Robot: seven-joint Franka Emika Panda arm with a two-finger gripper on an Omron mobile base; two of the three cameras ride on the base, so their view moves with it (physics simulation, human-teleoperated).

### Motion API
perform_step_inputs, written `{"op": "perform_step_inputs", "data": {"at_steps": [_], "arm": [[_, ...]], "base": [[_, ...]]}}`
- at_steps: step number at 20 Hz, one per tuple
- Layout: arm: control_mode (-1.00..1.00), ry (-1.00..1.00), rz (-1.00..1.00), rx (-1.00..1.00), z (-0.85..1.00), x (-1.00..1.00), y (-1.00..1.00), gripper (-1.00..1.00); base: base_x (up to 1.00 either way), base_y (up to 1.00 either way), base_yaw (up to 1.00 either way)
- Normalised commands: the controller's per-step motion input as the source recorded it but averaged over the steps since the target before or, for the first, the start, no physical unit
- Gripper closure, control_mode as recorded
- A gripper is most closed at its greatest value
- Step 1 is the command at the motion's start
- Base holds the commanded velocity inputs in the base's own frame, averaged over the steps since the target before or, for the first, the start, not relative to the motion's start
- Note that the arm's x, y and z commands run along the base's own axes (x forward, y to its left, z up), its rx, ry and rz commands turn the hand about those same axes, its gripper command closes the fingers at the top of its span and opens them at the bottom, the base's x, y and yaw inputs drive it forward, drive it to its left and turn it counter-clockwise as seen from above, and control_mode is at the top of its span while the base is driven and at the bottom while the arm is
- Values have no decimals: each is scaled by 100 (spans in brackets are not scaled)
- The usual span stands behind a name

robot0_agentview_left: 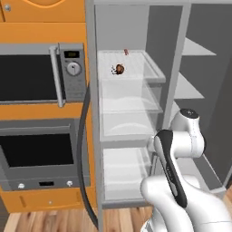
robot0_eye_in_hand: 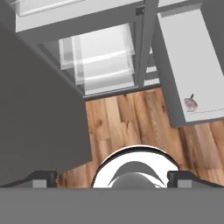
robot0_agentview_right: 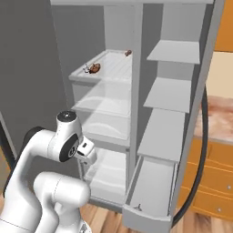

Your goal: Take the garlic and potato from the fridge shelf and place them in the freezer drawer to begin freezing them.

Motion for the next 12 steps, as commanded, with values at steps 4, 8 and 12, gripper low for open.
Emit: {"op": "perform_step_inputs", "data": {"at_steps": [4,8,12], "arm": [[100,0,0,0,0,0,0,-100],[100,0,0,0,0,0,0,-100],[100,0,0,0,0,0,0,-100]], "base": [[53,23,20],[56,19,15],[73,2,6]]}}
